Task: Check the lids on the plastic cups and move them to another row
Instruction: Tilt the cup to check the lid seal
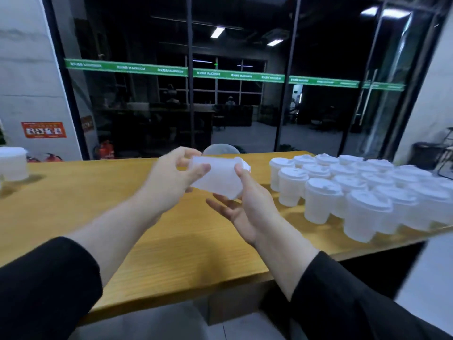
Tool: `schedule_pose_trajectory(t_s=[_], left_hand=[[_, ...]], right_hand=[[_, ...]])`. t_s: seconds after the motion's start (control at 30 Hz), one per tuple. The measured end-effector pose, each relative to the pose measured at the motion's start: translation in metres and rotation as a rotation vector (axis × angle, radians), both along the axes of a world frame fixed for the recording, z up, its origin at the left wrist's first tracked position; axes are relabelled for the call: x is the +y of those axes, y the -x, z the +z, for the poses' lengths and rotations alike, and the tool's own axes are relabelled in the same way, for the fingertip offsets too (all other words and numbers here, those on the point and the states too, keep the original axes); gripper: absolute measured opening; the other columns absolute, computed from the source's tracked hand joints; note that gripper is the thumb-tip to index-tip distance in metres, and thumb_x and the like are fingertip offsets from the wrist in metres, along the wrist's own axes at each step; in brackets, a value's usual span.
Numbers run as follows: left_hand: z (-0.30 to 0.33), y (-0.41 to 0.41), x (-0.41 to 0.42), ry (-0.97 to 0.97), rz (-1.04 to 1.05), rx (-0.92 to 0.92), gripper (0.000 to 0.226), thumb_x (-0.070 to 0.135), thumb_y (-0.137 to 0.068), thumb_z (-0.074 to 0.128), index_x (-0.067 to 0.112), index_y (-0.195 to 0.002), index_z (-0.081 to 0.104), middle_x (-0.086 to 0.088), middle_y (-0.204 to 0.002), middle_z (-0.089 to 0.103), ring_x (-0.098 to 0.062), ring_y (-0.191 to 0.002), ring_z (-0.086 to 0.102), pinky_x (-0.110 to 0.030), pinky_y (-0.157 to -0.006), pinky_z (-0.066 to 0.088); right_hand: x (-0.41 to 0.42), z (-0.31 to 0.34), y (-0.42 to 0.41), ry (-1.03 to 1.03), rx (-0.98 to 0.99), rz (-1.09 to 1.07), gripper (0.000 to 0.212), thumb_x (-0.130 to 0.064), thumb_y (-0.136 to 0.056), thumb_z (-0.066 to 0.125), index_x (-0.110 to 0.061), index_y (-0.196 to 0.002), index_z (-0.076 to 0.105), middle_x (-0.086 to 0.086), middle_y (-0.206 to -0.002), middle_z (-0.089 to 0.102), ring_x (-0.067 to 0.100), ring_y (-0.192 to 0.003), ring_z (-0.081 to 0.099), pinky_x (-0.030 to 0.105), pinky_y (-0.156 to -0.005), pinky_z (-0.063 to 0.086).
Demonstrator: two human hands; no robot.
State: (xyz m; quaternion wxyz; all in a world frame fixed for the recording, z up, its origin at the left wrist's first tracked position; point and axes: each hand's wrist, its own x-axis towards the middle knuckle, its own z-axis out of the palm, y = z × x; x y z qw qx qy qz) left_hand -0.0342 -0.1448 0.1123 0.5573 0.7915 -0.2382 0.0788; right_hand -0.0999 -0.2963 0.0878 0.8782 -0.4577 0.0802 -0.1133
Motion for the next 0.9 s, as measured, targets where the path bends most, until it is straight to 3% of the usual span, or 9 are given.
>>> schedule_pose_trajectory(t_s=[0.07, 0.17, 0.33, 0.4, 0.5, 0.63, 0.7, 0.77, 0.9], left_hand=[[-0.024, -0.003, -0.014, -0.032, 0.033, 0.079, 0.032, 0.038, -0.097, 0.07, 0.029, -0.127, 0.068, 0.007, -0.122, 0.067, -0.015, -0.11, 0.064, -0.035, -0.09, 0.053], [-0.046, -0.01, -0.035, -0.028, 0.066, 0.196, 0.027, 0.036, -0.103, 0.062, 0.025, -0.125, 0.071, 0.005, -0.121, 0.07, -0.016, -0.112, 0.064, -0.025, -0.087, 0.048], [-0.066, -0.023, -0.067, 0.165, -0.086, 0.574, 0.051, 0.057, -0.107, 0.04, 0.026, -0.142, 0.057, 0.001, -0.133, 0.065, -0.021, -0.117, 0.064, -0.045, -0.108, 0.048], [-0.071, -0.03, -0.079, 0.154, -0.096, 0.611, 0.055, 0.062, -0.106, 0.036, 0.026, -0.139, 0.06, 0.0, -0.136, 0.064, -0.022, -0.126, 0.059, -0.046, -0.116, 0.04], [-0.073, -0.038, -0.096, 0.201, -0.126, 0.665, 0.059, 0.06, -0.107, 0.033, 0.02, -0.142, 0.059, -0.002, -0.127, 0.067, -0.024, -0.127, 0.059, -0.046, -0.118, 0.039], [-0.074, -0.054, -0.116, 0.271, -0.181, 0.747, 0.067, 0.062, -0.106, 0.031, 0.019, -0.155, 0.044, -0.012, -0.155, 0.05, -0.033, -0.139, 0.053, -0.052, -0.117, 0.04], [-0.075, -0.065, -0.127, 0.283, -0.201, 0.763, 0.067, 0.063, -0.106, 0.029, 0.02, -0.157, 0.04, -0.012, -0.159, 0.045, -0.035, -0.142, 0.049, -0.052, -0.117, 0.04], [-0.076, -0.079, -0.138, 0.3, -0.208, 0.768, 0.067, 0.062, -0.107, 0.03, 0.019, -0.158, 0.039, -0.013, -0.159, 0.045, -0.036, -0.143, 0.047, -0.051, -0.117, 0.04], [-0.075, -0.106, -0.162, 0.307, -0.199, 0.743, 0.067, 0.061, -0.107, 0.03, 0.018, -0.158, 0.038, -0.014, -0.157, 0.047, -0.035, -0.142, 0.048, -0.049, -0.114, 0.04]], right_hand=[[-0.018, -0.007, -0.009, 0.26, 0.006, -0.086, 0.033, -0.038, -0.099, 0.065, -0.019, -0.126, 0.062, 0.01, -0.124, 0.066, 0.027, -0.113, 0.067, 0.049, -0.086, 0.063], [-0.043, -0.018, -0.025, 0.629, 0.017, -0.212, 0.043, -0.04, -0.092, 0.07, -0.027, -0.131, 0.056, 0.0, -0.125, 0.065, 0.017, -0.11, 0.066, 0.044, -0.089, 0.062], [-0.07, -0.035, -0.048, 1.035, 0.027, -0.276, 0.066, -0.04, -0.091, 0.073, -0.027, -0.148, 0.044, -0.006, -0.137, 0.052, 0.015, -0.12, 0.055, 0.035, -0.097, 0.051], [-0.078, -0.043, -0.058, 1.085, 0.036, -0.277, 0.07, -0.039, -0.09, 0.074, -0.029, -0.15, 0.04, -0.003, -0.146, 0.046, 0.015, -0.126, 0.051, 0.035, -0.102, 0.048], [-0.089, -0.056, -0.072, 1.19, 0.054, -0.302, 0.079, -0.038, -0.09, 0.075, -0.024, -0.156, 0.033, -0.001, -0.155, 0.039, 0.013, -0.136, 0.042, 0.025, -0.103, 0.035], [-0.1, -0.068, -0.09, 1.144, 0.06, -0.353, 0.1, -0.035, -0.09, 0.077, -0.021, -0.164, 0.012, -0.004, -0.162, 0.034, 0.012, -0.149, 0.032, 0.02, -0.11, 0.026], [-0.106, -0.078, -0.1, 1.063, 0.089, -0.422, 0.091, -0.034, -0.089, 0.078, -0.024, -0.161, 0.023, -0.006, -0.154, 0.046, 0.013, -0.144, 0.041, 0.029, -0.117, 0.033], [-0.113, -0.089, -0.111, 0.996, 0.117, -0.5, 0.068, -0.035, -0.088, 0.077, -0.026, -0.146, 0.043, -0.007, -0.14, 0.058, 0.015, -0.132, 0.053, 0.043, -0.112, 0.045], [-0.123, -0.095, -0.12, 0.876, 0.163, -0.512, 0.051, -0.031, -0.101, 0.061, -0.017, -0.149, 0.048, -0.002, -0.143, 0.056, 0.015, -0.132, 0.052, 0.033, -0.109, 0.043]])
